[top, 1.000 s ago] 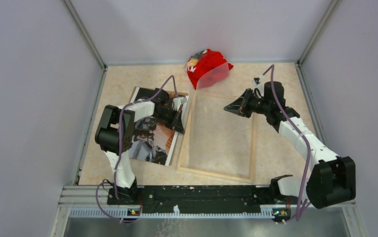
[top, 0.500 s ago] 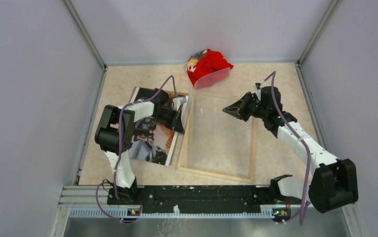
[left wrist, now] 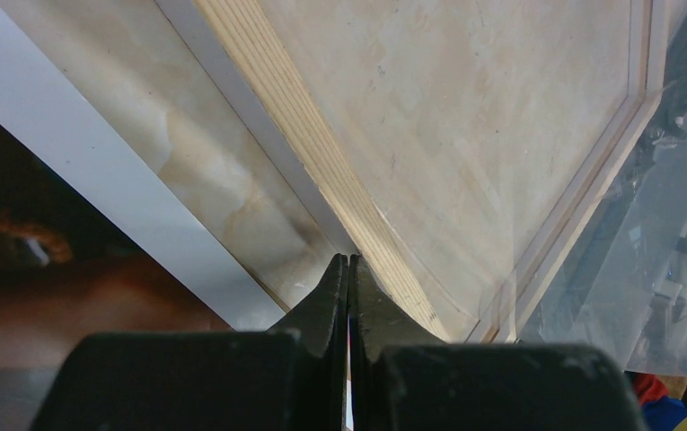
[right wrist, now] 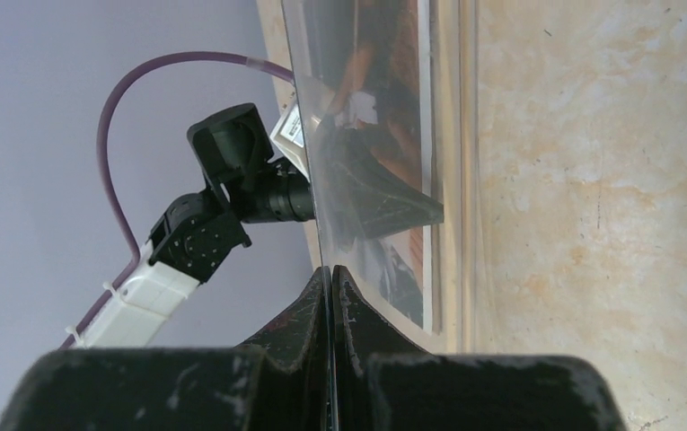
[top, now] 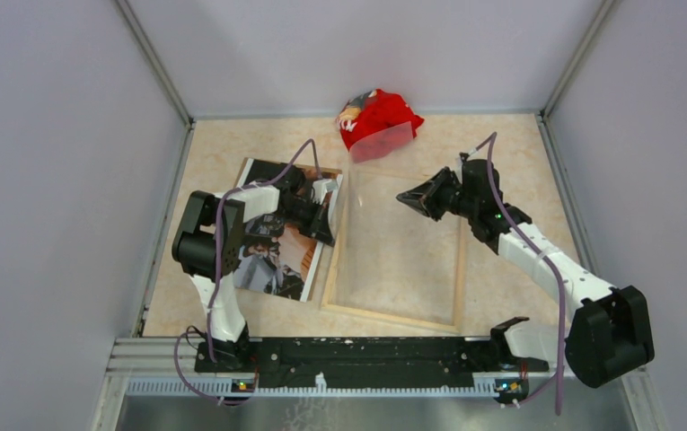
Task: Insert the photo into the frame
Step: Place the photo frame item in the photo frame.
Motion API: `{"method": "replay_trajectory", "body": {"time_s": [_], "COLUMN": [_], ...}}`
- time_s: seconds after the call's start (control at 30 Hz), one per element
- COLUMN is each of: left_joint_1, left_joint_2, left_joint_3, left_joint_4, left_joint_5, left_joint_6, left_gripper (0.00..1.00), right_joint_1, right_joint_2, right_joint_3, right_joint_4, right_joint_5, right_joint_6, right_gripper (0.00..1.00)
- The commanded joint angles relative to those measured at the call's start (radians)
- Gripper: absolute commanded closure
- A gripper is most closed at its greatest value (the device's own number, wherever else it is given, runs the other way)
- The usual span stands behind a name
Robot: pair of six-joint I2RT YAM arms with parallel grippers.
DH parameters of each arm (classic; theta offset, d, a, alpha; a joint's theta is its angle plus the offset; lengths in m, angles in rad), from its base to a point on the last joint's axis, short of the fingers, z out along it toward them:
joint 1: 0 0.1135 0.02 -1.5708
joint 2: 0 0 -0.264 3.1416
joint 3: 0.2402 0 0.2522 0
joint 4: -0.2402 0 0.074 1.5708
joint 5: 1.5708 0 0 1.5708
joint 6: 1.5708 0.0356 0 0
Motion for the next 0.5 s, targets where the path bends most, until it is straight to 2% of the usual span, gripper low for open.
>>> {"method": "replay_trajectory", "body": {"time_s": [0.0,0.47], "left_joint_1": [0.001,0.001], "left_joint_2": [-0.029,-0.021], "left_joint_3": [-0.006,0.000], "left_joint_4": [0.004,0.009], "left_joint_5": [0.029,0.034], "left_joint_6": [0.013,0.005], "left_gripper": [1.00,1.00], "right_joint_1": [0.011,0.043], "right_joint_2": [-0.026,-0.009], "right_joint_3": [0.055,0.109], "right_joint_4": [0.015,0.019], "right_joint_5": [0.057,0.111], "right_joint_6": [0.036,0.080], "right_gripper": [1.00,1.00]}}
